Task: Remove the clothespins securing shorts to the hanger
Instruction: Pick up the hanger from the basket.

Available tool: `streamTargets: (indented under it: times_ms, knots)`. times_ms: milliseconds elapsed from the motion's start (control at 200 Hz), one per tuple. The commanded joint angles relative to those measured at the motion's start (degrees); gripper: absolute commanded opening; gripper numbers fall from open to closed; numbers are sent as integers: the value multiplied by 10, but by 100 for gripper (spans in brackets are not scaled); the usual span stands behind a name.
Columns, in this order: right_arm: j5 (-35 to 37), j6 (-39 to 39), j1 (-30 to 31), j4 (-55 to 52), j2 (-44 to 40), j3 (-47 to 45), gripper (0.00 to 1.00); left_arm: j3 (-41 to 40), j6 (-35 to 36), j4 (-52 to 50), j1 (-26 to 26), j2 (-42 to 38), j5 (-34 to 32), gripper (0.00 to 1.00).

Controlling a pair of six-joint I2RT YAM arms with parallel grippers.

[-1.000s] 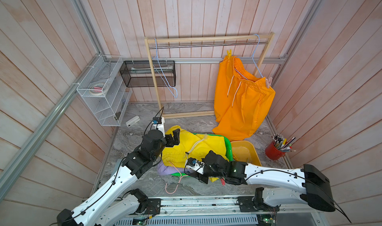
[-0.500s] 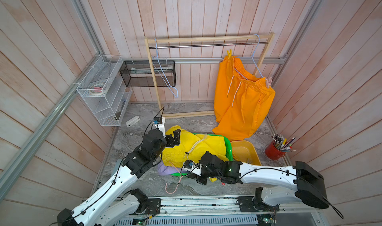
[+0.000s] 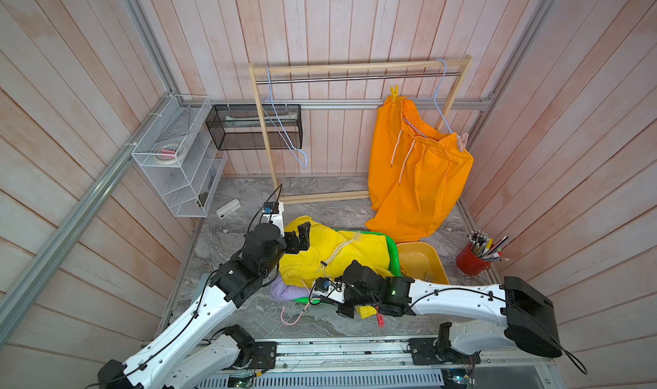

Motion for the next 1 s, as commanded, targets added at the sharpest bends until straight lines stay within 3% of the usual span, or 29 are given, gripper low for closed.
streamTargets:
  times_ms: [0,235,485,830,995]
  knots:
    - [26,-17,-2,16,-40,6,0,11,0,-12,4,-19,-7,100]
    - [-14,-6,-75,77,-130,-32,0,26,10,-24,4,-66,-29,100]
    - [-142,84,-204,177,-177,-59,0,27,1,-25,4,-88,-14,100]
    - [-197,159,-248,235,-127,-24,0,-34,-7,78,4,-86,163,100]
    - [-233,204,-279,263,-121,-8,0,-35,0,75,4,-62,195,100]
